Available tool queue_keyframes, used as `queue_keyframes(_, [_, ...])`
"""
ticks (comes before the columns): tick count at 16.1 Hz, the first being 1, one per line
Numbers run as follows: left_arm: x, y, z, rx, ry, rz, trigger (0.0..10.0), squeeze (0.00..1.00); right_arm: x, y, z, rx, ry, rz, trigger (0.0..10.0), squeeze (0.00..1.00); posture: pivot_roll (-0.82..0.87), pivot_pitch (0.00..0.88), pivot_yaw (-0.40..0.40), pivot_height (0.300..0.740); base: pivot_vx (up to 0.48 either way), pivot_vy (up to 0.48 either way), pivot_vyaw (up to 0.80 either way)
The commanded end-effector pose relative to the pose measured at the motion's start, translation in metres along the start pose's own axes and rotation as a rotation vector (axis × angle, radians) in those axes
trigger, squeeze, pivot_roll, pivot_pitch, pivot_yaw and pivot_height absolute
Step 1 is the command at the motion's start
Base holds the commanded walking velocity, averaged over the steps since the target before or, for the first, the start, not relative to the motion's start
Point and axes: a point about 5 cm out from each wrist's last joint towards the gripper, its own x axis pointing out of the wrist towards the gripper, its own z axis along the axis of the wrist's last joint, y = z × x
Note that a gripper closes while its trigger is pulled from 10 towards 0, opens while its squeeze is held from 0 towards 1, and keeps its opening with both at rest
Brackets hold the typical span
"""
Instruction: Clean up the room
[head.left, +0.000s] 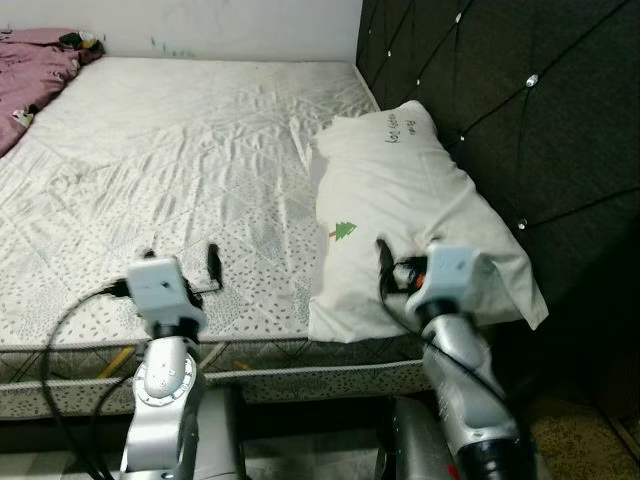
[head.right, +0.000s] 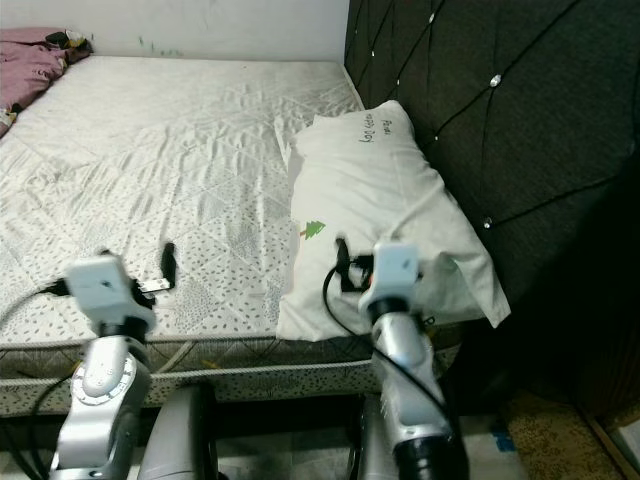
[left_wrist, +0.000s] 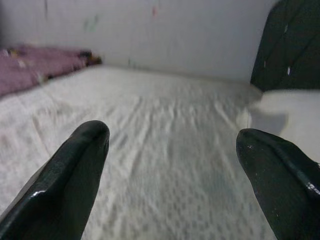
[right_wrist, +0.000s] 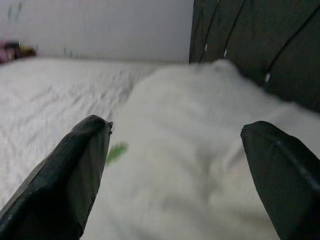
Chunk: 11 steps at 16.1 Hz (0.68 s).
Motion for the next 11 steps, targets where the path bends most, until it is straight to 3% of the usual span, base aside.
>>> queue_keyframes(1, [0.002, -0.002, 0.007, -0.001, -0.03, 0.008, 10.0, 0.0, 0.008, -0.007, 0.017, 0.017, -0.046, -0.019, 10.0, 0.0, 0.04, 0.0, -0.026, 0.54, 0.0, 0.0, 0.0])
queue_keyframes(3, [0.002, -0.003, 0.006, -0.014, -0.025, 0.012, 10.0, 0.0, 0.012, -0.008, 0.027, 0.004, -0.064, -0.008, 10.0, 0.0, 0.04, 0.0, -0.032, 0.54, 0.0, 0.0, 0.0])
queue_keyframes(4, [-0.002, -0.003, 0.008, -0.021, -0.023, 0.024, 10.0, 0.0, 0.015, -0.012, 0.033, 0.062, -0.07, -0.035, 10.0, 0.0, 0.04, 0.0, -0.038, 0.54, 0.0, 0.0, 0.0])
queue_keyframes(6, [-0.002, -0.004, 0.009, -0.024, -0.022, 0.017, 10.0, 0.0, 0.017, -0.009, 0.039, 0.044, -0.095, -0.014, 10.0, 0.0, 0.04, 0.0, -0.039, 0.54, 0.0, 0.0, 0.0])
queue_keyframes(11, [0.01, 0.003, 0.005, 0.005, -0.009, 0.024, 10.0, 0.0, 0.021, -0.008, 0.043, 0.037, -0.11, -0.005, 10.0, 0.0, 0.03, 0.0, -0.009, 0.583, 0.0, 0.0, 0.0])
